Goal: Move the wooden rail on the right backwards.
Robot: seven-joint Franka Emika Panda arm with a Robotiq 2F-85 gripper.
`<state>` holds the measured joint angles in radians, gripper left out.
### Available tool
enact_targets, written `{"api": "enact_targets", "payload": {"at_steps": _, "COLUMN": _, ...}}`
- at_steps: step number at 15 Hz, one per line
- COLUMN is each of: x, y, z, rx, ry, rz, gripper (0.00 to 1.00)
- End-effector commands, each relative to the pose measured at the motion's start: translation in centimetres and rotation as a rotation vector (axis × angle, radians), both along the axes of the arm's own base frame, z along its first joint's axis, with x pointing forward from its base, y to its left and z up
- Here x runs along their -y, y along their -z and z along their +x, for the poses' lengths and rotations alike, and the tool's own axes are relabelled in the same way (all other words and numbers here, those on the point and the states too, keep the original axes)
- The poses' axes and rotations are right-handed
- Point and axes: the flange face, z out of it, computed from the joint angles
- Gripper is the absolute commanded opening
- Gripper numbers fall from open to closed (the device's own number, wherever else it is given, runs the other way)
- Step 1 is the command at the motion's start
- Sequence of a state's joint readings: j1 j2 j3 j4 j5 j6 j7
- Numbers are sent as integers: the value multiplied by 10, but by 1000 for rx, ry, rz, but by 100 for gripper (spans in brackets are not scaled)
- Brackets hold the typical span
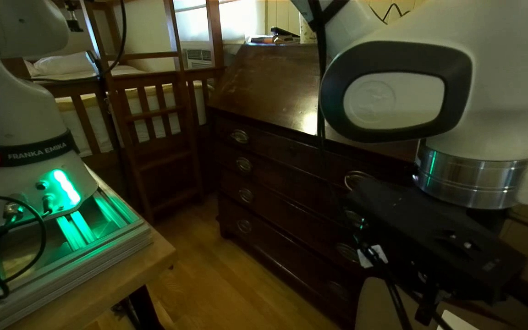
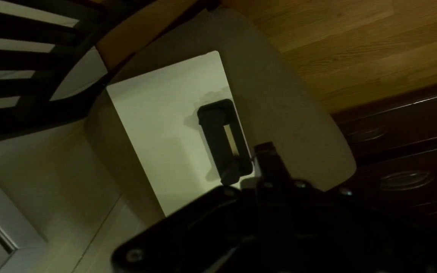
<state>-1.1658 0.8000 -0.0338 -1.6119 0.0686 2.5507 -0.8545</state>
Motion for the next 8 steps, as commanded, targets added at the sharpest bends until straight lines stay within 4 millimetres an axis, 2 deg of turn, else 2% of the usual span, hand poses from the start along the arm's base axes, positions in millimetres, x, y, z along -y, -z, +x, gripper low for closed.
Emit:
{"api": "enact_targets", "payload": {"at_steps": 1, "x": 16, "y": 11, "z": 3, "rx": -30, "ry": 71, "rz": 5, "gripper": 0}}
{"api": "enact_targets", "payload": {"at_steps": 5, "x": 18, "y": 27, "z": 7, "rx": -26, "ry": 96, "rz": 74, "gripper": 0}}
{"api": "enact_targets", "payload": {"at_steps": 8, "x": 23, "y": 31, "z": 11, "rx": 13, "ry": 115, "rz": 80, "gripper": 0}}
